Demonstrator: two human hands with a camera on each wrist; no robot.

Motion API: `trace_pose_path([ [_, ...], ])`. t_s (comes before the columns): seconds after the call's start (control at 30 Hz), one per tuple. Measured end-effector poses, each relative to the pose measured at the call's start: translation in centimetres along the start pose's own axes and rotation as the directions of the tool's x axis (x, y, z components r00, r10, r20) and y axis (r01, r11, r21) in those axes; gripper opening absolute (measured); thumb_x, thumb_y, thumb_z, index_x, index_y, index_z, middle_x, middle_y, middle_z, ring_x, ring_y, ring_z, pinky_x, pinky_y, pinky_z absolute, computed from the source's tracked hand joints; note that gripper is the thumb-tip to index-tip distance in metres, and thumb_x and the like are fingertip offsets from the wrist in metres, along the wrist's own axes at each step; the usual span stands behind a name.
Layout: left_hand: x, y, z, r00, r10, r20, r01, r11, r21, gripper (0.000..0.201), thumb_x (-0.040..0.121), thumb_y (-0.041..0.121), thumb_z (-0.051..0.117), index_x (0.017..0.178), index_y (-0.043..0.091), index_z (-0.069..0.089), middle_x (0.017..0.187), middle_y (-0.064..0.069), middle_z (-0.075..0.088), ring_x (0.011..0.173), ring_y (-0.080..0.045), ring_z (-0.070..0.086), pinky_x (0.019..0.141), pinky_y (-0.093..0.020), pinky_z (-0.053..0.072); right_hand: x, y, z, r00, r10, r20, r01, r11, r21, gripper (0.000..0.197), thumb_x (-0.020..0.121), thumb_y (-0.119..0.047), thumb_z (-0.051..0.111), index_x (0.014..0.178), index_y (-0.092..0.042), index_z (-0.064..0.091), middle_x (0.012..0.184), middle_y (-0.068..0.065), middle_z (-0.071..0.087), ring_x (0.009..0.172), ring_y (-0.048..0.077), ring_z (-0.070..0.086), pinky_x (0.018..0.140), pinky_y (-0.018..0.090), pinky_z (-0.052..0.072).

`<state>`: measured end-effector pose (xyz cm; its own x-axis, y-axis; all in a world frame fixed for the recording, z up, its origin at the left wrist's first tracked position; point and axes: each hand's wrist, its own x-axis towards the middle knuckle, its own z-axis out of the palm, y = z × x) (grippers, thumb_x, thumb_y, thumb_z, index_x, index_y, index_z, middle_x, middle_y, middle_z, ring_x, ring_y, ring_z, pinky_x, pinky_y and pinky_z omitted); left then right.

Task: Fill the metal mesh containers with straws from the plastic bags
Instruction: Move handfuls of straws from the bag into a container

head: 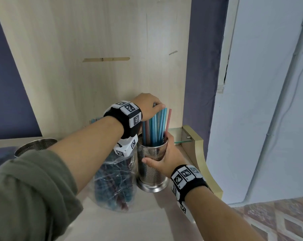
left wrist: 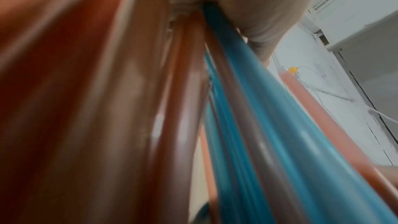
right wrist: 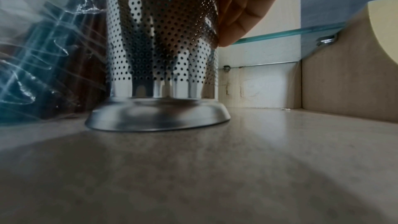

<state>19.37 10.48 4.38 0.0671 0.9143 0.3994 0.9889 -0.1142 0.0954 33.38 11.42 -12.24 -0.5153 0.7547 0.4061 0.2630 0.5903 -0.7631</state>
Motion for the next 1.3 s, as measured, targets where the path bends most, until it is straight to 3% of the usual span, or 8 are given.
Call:
trace_pose_path([
  [0.17, -1.0, 0.0, -0.4, 0.998, -0.024, 0.057, 0.024, 1.000, 0.012, 0.040, 0.102, 0.046, 0.035, 0.119, 0.022, 0.063, 0.129, -0.011, 0.063, 0.117, -0.025, 0.057, 0.105, -0.038, 0.041, 0.0, 0.0, -0.2, 1.000, 0.005, 0.012, -0.005, 1.000, -0.007, 0.120, 0.057, -0.058, 0.087, 0.149, -0.034, 0.012, 0.140, -0.008, 0.054, 0.126, 0.009, 0.053, 0.108, 0.033, 0.044],
  [0.3, -3.2, 0.3, -3.2, 0.991, -0.106, -0.086, 0.094, 0.987, -0.126, 0.062, 0.100, 0.053, 0.035, 0.152, 0.020, 0.029, 0.157, -0.002, 0.032, 0.143, -0.020, 0.031, 0.116, -0.035, 0.021, 0.0, -0.1, -0.2, 1.000, 0.015, 0.014, -0.015, 1.000, -0.001, 0.119, 0.058, -0.054, 0.089, 0.147, -0.035, 0.013, 0.137, -0.007, 0.057, 0.124, 0.011, 0.055, 0.106, 0.033, 0.045],
  [0.53, -11.3, -4.1, -7.8, 0.828, -0.405, -0.388, 0.252, 0.887, -0.387, 0.065, 0.092, 0.056, 0.051, 0.144, 0.019, 0.037, 0.146, 0.000, 0.042, 0.132, -0.013, 0.040, 0.106, -0.030, 0.032, -0.2, -0.2, -0.3, 1.000, 0.001, -0.017, -0.001, 1.000, -0.001, 0.117, 0.059, -0.047, 0.090, 0.148, -0.030, 0.017, 0.134, -0.007, 0.058, 0.120, 0.010, 0.057, 0.103, 0.029, 0.045],
  [0.8, -17.8, -7.6, -0.7, 0.663, -0.741, -0.106, 0.635, 0.632, -0.444, 0.127, 0.064, 0.071, 0.071, 0.152, 0.006, 0.005, 0.157, -0.018, 0.024, 0.141, -0.032, 0.030, 0.114, -0.047, 0.030, -0.2, -0.8, -0.3, 0.999, 0.026, -0.031, -0.026, 1.000, -0.008, 0.116, 0.062, -0.038, 0.092, 0.150, -0.021, 0.018, 0.133, 0.000, 0.060, 0.109, 0.005, 0.055, 0.094, 0.020, 0.040],
  [1.0, -16.5, -8.5, 2.5, 0.573, -0.817, 0.064, 0.725, 0.470, -0.504, 0.143, 0.026, 0.094, 0.067, 0.134, 0.004, 0.041, 0.128, -0.007, 0.059, 0.112, -0.028, 0.060, 0.095, -0.042, 0.052, -0.4, -1.2, -0.3, 0.998, 0.041, -0.046, -0.043, 0.998, -0.035, 0.115, 0.063, -0.036, 0.092, 0.150, -0.019, 0.018, 0.130, 0.001, 0.062, 0.104, 0.006, 0.055, 0.093, 0.021, 0.039],
  [1.1, -15.0, -8.6, 3.8, 0.597, -0.798, 0.075, 0.670, 0.446, -0.593, 0.152, 0.011, 0.086, 0.077, 0.138, 0.013, 0.034, 0.130, -0.004, 0.058, 0.114, -0.023, 0.060, 0.099, -0.042, 0.050, -0.3, -1.2, -0.2, 0.998, 0.046, -0.042, -0.048, 0.998, -0.045, 0.116, 0.062, -0.038, 0.092, 0.150, -0.021, 0.018, 0.131, 0.001, 0.062, 0.106, 0.007, 0.056, 0.094, 0.022, 0.040],
  [1.2, -14.7, -7.2, 4.7, 0.641, -0.764, 0.074, 0.612, 0.452, -0.649, 0.166, 0.017, 0.069, 0.089, 0.150, 0.015, 0.005, 0.144, -0.007, 0.044, 0.130, -0.026, 0.047, 0.111, -0.045, 0.038, -0.3, -1.2, -0.2, 0.998, 0.051, -0.045, -0.053, 0.998, -0.046, 0.117, 0.062, -0.038, 0.091, 0.151, -0.022, 0.017, 0.131, 0.000, 0.062, 0.110, 0.009, 0.058, 0.095, 0.023, 0.041],
  [1.3, -15.3, -7.4, 5.4, 0.586, -0.810, -0.002, 0.597, 0.435, -0.674, 0.151, 0.037, 0.053, 0.095, 0.151, 0.010, 0.005, 0.147, -0.012, 0.042, 0.132, -0.029, 0.045, 0.112, -0.044, 0.037, -0.4, -1.2, -0.3, 0.997, 0.053, -0.047, -0.056, 0.997, -0.052, 0.118, 0.063, -0.040, 0.091, 0.152, -0.022, 0.015, 0.132, -0.001, 0.060, 0.109, 0.009, 0.058, 0.095, 0.022, 0.040],
])
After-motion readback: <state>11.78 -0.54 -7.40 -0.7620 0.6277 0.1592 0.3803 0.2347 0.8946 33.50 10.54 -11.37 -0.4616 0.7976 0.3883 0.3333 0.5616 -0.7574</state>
